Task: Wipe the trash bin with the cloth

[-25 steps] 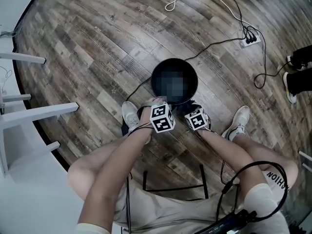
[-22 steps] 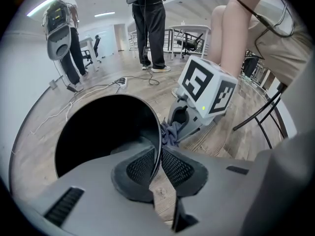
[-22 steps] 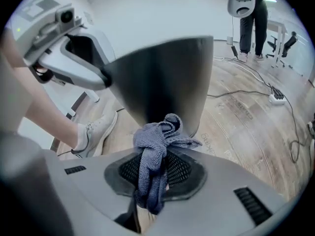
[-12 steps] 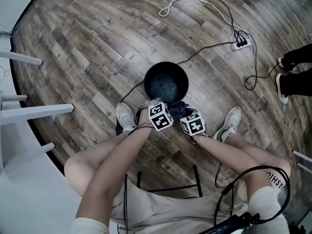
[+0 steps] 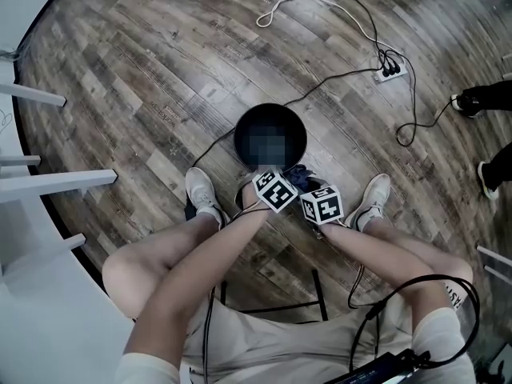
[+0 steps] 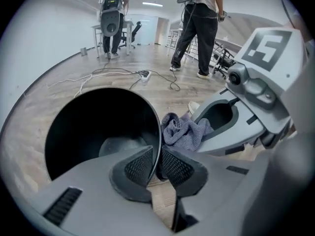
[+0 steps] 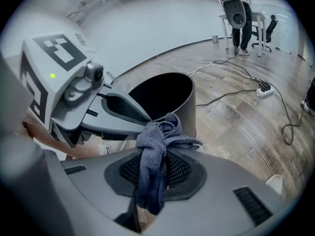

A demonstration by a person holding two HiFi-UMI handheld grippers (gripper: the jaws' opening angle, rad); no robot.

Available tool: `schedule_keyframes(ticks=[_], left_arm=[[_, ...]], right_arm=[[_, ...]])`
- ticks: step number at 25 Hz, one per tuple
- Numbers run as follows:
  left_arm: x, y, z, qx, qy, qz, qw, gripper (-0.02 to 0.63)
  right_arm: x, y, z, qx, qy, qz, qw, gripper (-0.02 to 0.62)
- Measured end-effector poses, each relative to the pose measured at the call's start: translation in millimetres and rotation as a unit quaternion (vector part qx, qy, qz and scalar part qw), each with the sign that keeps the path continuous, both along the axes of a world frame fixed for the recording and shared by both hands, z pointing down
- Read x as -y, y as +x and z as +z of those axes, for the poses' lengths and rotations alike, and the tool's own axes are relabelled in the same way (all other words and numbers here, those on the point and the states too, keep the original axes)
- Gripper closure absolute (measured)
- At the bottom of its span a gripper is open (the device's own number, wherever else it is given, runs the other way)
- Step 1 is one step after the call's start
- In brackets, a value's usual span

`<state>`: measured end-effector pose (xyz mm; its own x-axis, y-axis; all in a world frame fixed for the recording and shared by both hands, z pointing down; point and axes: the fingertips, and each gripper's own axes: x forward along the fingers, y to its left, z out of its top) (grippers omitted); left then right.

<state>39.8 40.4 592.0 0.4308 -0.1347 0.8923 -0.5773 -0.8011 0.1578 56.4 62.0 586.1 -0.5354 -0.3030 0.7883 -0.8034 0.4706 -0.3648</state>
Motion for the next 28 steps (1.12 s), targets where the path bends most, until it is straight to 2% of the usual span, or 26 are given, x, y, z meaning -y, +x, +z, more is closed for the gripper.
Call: schedule_keyframes(ticks=[2,4,7,9,18,25,28], left_arm=[[-0.9,-1.9,-3.7,-0.007,0.007,0.016,0.9998,0.556],[-4.6,-10.6,-4.0,0.012,0.021,0.057,0.9981,0.548],[-12.0,-27.1,-0.3,0.049,0.04,0.124,0.9903,0.548],[-14.9,-34.0,2.7,0.055,0.041,0.148,0.9866,0.548],[-14.7,-34.1,1.3,0.024,0.044,0.191,0.9802,0.555],[-13.4,-34.5,0.2,0.025,0.082,0.204,0.9752,0.557],[-13.6,-34.3,0.1,0.02,0.076,0.208,0.9749,0.563]], right_arm=[[-0.5,1.3,-4.5,0.003,0.003,-0.004,1.0,0.518],[-0.3,0.4,-7.5,0.006,0.007,-0.006,1.0,0.518],[0.8,-3.3,-8.6,0.011,0.01,-0.006,1.0,0.518],[2.2,-5.8,-6.1,0.013,0.01,-0.004,1.0,0.518],[10.1,-11.4,45.4,-0.007,-0.003,-0.006,1.0,0.518],[12.9,-10.8,101.2,-0.026,-0.014,-0.01,1.0,0.518],[14.1,-9.0,124.1,-0.033,-0.022,-0.005,0.999,0.518]])
